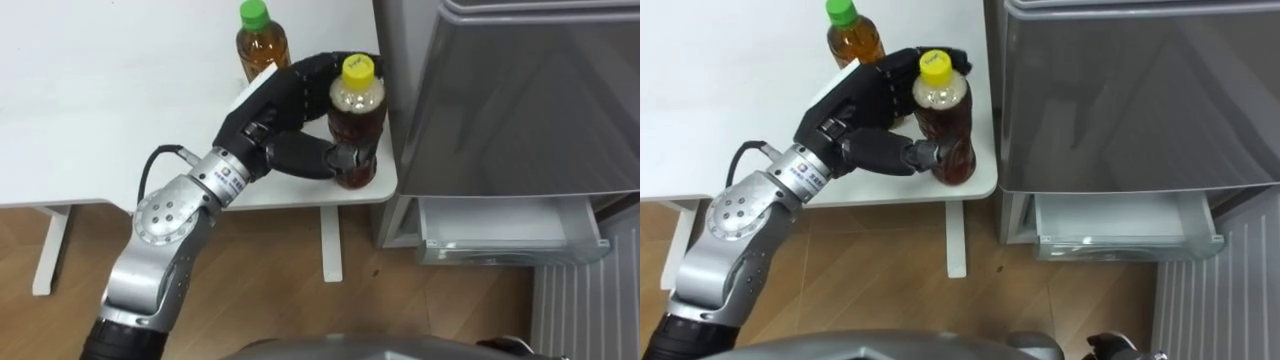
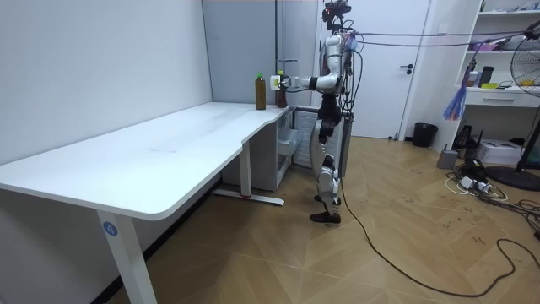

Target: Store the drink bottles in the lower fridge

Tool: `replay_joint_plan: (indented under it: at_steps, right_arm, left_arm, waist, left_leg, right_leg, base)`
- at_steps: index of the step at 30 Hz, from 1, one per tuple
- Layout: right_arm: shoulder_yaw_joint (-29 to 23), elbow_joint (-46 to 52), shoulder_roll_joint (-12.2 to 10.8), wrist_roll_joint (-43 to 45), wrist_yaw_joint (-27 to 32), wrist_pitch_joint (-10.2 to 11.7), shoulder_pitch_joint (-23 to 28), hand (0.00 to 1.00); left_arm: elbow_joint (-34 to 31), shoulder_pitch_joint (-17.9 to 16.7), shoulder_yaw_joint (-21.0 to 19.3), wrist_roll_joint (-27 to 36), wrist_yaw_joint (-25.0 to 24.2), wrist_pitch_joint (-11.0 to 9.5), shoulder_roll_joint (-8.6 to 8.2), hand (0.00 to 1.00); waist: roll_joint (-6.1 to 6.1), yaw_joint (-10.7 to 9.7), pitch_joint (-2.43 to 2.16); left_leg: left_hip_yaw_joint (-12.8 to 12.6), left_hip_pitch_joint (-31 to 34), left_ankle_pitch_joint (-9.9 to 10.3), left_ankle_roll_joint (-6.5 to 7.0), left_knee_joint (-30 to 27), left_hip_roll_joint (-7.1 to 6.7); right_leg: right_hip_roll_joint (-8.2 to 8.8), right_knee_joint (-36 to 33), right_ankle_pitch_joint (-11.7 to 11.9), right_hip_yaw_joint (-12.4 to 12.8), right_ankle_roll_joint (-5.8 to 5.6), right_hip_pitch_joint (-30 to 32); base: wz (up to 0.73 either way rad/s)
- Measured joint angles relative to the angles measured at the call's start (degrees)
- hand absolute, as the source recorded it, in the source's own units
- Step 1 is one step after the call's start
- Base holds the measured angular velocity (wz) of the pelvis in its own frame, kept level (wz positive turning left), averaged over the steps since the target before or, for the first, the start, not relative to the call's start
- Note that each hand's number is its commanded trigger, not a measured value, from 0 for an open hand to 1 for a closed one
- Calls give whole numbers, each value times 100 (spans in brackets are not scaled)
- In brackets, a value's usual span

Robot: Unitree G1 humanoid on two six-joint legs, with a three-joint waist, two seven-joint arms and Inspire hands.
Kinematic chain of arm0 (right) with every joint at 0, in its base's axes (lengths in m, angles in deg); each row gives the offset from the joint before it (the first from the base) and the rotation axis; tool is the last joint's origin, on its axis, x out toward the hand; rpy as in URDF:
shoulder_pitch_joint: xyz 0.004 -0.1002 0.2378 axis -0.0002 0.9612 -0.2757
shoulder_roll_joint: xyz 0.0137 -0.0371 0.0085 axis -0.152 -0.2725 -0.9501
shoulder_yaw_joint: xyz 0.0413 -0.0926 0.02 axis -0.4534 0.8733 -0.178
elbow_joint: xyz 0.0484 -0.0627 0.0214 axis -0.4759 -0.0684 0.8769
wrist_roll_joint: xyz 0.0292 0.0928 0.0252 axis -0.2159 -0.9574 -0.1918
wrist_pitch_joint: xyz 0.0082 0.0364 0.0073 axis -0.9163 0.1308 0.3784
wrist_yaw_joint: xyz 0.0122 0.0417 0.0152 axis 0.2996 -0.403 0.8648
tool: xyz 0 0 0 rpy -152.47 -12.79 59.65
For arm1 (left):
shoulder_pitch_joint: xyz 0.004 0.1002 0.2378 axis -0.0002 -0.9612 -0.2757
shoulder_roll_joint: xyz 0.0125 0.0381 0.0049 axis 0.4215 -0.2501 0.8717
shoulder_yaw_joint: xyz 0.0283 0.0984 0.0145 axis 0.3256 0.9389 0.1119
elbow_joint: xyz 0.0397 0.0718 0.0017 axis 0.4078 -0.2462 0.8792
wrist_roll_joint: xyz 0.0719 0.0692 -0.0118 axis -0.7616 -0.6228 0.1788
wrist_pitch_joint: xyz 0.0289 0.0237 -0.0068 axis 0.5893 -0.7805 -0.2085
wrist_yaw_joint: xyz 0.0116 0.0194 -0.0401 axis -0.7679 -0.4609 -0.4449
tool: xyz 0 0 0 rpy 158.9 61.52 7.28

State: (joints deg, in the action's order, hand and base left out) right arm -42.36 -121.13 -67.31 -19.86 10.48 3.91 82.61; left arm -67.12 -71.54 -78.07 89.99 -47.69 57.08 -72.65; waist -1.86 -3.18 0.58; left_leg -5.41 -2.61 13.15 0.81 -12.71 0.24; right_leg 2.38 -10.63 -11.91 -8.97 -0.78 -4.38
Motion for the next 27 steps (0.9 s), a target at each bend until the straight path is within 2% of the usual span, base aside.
replay_joint_plan:
  at_steps: [11, 15, 19, 21, 27]
  right_arm:
    - [4, 1, 0, 0, 0, 0, 1, 0]
    - [3, 0, 0, -1, -1, 1, 0, 0]
    - [5, 12, 0, -11, 0, 3, -23, 0]
    - [28, 54, 0, -84, 18, 16, -25, 0]
    - [107, 156, 0, -316, 50, 51, -23, 0]
  left_arm:
    - [97, 4, 73, -37, 8, -5, 3, 100]
    - [174, -33, 141, -354, -14, 56, 82, 100]
    - [213, -42, 169, -390, -8, 131, 172, 100]
    - [213, -41, 167, -386, 2, 131, 170, 100]
    - [210, -35, 167, -328, -4, 130, 165, 100]
  waist:
    - [-1, -25, 1]
    - [1, -31, 10]
    - [11, -35, 16]
    - [10, -12, 15]
    - [22, -40, 17]
  left_leg:
    - [2, -15, 0, 0, -1, 0]
    - [2, -9, 0, 0, -1, 0]
    - [3, 3, 0, 0, -2, 1]
    - [0, 17, 0, 0, -3, 2]
    - [5, 12, 0, 0, -8, 0]
  right_leg:
    - [2, 14, 0, -27, 0, -32]
    - [2, 15, 0, -32, 0, -27]
    - [3, 14, 0, -28, 0, -19]
    - [1, 5, 0, 18, 0, -23]
    - [11, 0, 0, -48, 0, -43]
  base:
    - [0]
    - [0]
    - [0]
    - [0]
    - [2]
